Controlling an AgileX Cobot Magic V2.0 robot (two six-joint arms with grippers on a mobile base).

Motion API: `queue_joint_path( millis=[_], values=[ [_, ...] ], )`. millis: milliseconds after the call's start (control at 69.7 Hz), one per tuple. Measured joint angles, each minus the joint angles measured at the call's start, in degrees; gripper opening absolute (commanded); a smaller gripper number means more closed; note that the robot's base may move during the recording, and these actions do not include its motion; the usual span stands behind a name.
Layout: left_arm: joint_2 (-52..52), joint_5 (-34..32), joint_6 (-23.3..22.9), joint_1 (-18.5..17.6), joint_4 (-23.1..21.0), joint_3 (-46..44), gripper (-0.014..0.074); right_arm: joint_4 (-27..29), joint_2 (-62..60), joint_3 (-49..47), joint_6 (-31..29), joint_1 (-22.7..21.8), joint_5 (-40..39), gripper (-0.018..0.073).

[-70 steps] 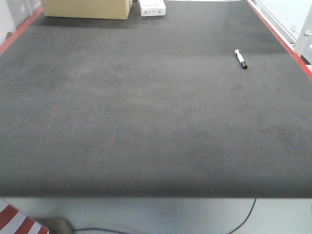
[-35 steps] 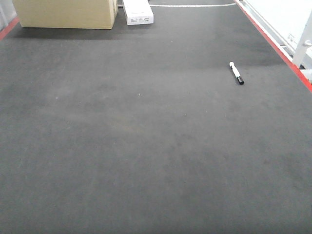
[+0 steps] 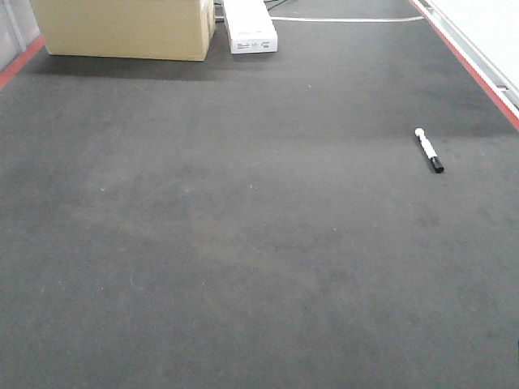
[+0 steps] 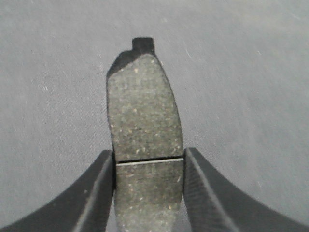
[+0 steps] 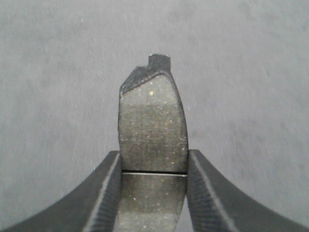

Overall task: Move and align brake pads A on conveyor
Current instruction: 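Drive up to the conveyor belt holding both brake pads above it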

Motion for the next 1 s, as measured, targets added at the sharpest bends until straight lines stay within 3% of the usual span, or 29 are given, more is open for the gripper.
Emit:
queue_joint_path(
  millis=[1004],
  values=[
    [0.0,0.0,0.0,0.0,0.0,0.0,-0.0006,0.0,0.0,0.0,0.0,0.0,1.0,0.0008]
  ],
)
